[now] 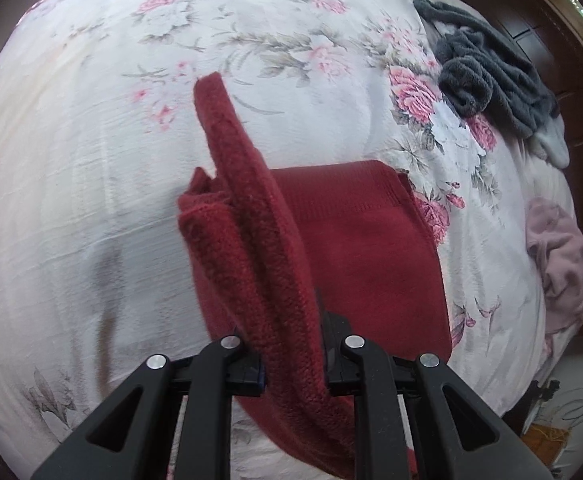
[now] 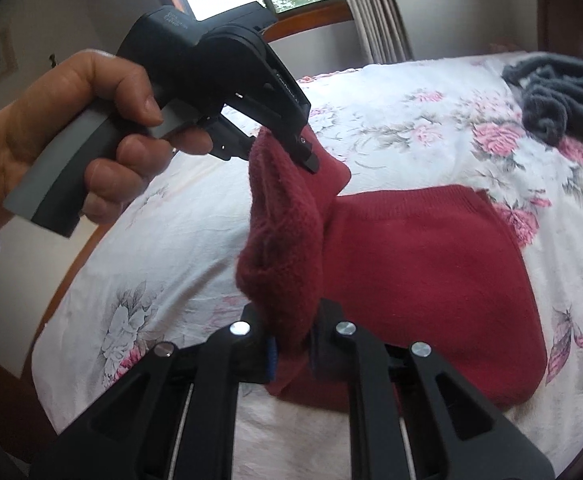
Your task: Fold small clothes
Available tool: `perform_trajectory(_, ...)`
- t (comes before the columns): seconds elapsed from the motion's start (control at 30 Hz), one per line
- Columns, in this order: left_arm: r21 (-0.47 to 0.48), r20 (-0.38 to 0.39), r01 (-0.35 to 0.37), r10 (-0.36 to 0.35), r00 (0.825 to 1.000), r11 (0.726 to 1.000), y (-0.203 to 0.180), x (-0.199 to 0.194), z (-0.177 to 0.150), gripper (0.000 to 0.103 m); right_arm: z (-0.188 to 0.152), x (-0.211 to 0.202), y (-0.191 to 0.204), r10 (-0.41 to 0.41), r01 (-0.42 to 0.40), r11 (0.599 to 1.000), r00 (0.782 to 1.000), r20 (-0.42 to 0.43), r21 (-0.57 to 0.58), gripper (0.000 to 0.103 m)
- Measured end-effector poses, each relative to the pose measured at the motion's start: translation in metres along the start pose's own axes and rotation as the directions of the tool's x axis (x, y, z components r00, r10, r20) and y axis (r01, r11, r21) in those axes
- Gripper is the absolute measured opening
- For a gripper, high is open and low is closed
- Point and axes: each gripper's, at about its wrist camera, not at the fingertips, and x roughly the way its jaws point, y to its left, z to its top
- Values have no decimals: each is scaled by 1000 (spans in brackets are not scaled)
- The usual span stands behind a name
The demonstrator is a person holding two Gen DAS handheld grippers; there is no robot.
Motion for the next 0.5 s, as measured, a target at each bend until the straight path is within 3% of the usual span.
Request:
perform_trajectory(0.3,16,-20,-25,25,999,1000,-33,26,12,17,0,-2,-45,11,-12,996,1000,16,84,9)
perform_trajectory(0.5,31,-38,-45,47,998,998,-47,37,17,17,-3,-2,-54,5,-7,995,1000,16,97,9)
